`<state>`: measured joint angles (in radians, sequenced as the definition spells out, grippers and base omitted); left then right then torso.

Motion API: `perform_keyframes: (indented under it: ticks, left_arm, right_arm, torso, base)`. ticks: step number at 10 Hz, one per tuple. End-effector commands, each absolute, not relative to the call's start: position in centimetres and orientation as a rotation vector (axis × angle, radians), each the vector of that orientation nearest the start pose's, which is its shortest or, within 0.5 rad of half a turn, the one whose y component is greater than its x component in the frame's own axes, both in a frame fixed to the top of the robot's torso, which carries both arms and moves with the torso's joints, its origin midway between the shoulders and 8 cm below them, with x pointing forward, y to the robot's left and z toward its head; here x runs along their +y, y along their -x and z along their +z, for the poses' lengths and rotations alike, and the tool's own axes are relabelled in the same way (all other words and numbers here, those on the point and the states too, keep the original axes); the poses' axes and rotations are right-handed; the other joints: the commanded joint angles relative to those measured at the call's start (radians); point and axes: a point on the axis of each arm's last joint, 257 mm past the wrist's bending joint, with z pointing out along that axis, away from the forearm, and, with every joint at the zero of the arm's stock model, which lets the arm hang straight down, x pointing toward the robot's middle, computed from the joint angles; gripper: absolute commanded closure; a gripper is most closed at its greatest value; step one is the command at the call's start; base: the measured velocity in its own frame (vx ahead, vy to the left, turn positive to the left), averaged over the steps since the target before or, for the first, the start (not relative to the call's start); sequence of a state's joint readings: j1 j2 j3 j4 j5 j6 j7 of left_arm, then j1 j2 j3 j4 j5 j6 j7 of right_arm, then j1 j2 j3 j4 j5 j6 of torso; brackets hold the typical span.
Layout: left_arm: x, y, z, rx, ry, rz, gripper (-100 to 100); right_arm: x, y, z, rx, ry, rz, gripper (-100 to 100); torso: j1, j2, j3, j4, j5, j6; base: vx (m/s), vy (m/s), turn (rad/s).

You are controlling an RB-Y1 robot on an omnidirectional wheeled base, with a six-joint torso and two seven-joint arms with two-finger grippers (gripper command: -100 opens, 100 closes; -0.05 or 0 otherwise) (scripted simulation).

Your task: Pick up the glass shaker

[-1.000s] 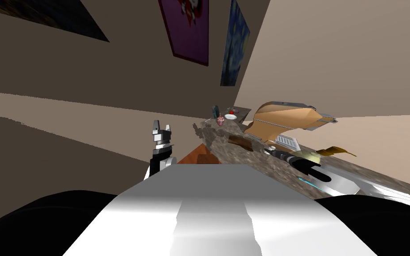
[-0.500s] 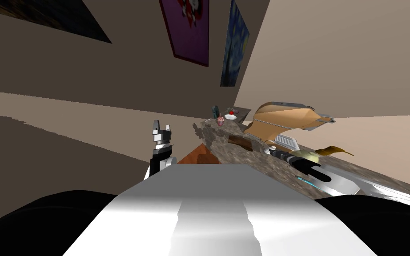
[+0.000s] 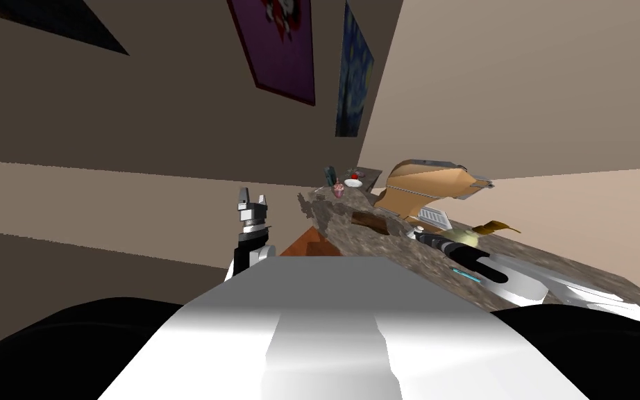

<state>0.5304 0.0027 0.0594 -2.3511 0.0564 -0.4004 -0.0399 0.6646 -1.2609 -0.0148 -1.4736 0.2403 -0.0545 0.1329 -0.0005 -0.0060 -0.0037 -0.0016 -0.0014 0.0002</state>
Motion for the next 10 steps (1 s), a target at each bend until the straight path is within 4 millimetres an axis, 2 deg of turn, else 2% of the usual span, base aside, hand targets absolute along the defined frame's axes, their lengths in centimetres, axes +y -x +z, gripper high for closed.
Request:
perform_keyframes:
  ticks: [1, 3, 4, 6, 7, 9, 10]
  left_arm:
    - [30.7, -33.9, 2.9, 0.626, 0.71, -1.22, 0]
    - [30.7, -33.9, 2.9, 0.626, 0.71, -1.22, 0]
    - [30.7, -33.9, 2.9, 0.626, 0.71, -1.22, 0]
    - [30.7, -33.9, 2.9, 0.626, 0.71, -1.221, 0]
    - [30.7, -33.9, 2.9, 0.626, 0.71, -1.22, 0]
    - [30.7, -33.9, 2.9, 0.626, 0.71, -1.221, 0]
    - [30.7, -33.9, 2.9, 0.626, 0.71, -1.221, 0]
  right_arm:
    - [-64.1, -29.8, -29.0, 2.207, -0.133, -0.27, 100]
    - [-62.1, -30.3, -28.8, 2.207, -0.095, -0.238, 100]
    - [-62.1, -30.3, -28.8, 2.209, -0.082, -0.245, 100]
    - [-60.2, -30.9, -28.6, 2.207, -0.042, -0.213, 100]
    - [-60.2, -30.9, -28.6, 2.208, -0.031, -0.219, 100]
    - [-58.1, -31.3, -28.3, 2.205, 0.009, -0.188, 100]
    - [-58.1, -31.3, -28.3, 2.205, 0.02, -0.194, 100]
  torso:
    - [0.0, 0.0, 0.0, 0.0, 0.0, 0.0]
    - [0.0, 0.001, 0.001, 0.0, 0.0, 0.0]
    - [0.0, 0.001, 0.0, 0.0, 0.0, 0.0]
    - [0.001, 0.001, 0.001, 0.0, 0.0, -0.001]
    - [0.001, 0.001, 0.001, 0.0, 0.001, 0.0]
    - [0.001, 0.001, 0.001, 0.0, 0.001, -0.001]
    - [0.001, 0.0, 0.0, 0.0, 0.001, -0.001]
  base:
    - [0.06, -0.017, -0.09]
    - [0.07, -0.023, -0.192]
    - [0.059, -0.004, -0.09]
    - [0.065, -0.012, -0.181]
    - [0.054, -0.009, -0.107]
    - [0.076, -0.007, -0.162]
    - [0.067, -0.003, -0.1]
